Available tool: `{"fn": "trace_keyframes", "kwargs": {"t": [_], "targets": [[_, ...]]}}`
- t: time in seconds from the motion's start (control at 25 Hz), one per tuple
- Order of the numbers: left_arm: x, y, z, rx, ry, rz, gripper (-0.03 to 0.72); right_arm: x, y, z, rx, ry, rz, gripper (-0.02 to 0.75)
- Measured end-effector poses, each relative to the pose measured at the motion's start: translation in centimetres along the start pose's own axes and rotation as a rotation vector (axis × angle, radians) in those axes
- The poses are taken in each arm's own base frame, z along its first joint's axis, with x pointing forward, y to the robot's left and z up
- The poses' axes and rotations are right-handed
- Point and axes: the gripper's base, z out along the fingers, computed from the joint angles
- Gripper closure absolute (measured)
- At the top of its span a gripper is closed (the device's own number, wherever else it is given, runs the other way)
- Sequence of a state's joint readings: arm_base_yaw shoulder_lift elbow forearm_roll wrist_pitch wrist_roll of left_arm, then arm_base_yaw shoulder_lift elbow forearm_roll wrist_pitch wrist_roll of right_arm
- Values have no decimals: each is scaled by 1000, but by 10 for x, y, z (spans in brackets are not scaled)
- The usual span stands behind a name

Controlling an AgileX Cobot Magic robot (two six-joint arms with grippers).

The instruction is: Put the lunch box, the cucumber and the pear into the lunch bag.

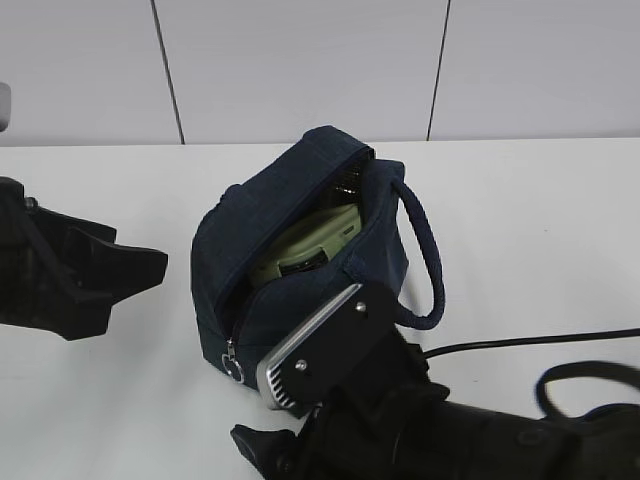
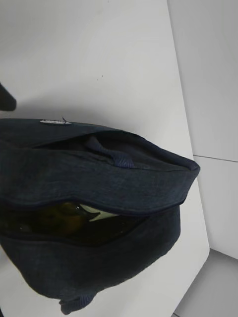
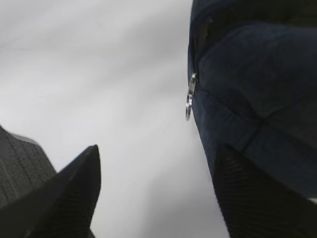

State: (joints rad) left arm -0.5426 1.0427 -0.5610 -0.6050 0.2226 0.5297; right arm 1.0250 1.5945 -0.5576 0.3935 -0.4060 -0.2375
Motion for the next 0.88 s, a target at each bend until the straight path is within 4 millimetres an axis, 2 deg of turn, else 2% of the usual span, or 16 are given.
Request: {"fn": "trace_keyframes", "kwargs": {"t": [0.08, 0.28, 0.44, 0.6, 0.88], "targets": [[0, 0, 0, -1, -1, 0, 305, 8, 0, 15, 19, 13, -6, 199], [0, 0, 0, -1, -1, 0, 306, 14, 1, 45, 47, 2, -3, 204], [0, 0, 0, 0, 1, 0, 306, 20, 2, 64, 58, 14, -4, 242], [0, 0, 0, 1, 2, 0, 309, 24, 2, 75, 69, 10, -4, 281], [0, 0, 0, 2, 3, 0, 309, 9, 5, 84, 72, -60, 7, 309]]}}
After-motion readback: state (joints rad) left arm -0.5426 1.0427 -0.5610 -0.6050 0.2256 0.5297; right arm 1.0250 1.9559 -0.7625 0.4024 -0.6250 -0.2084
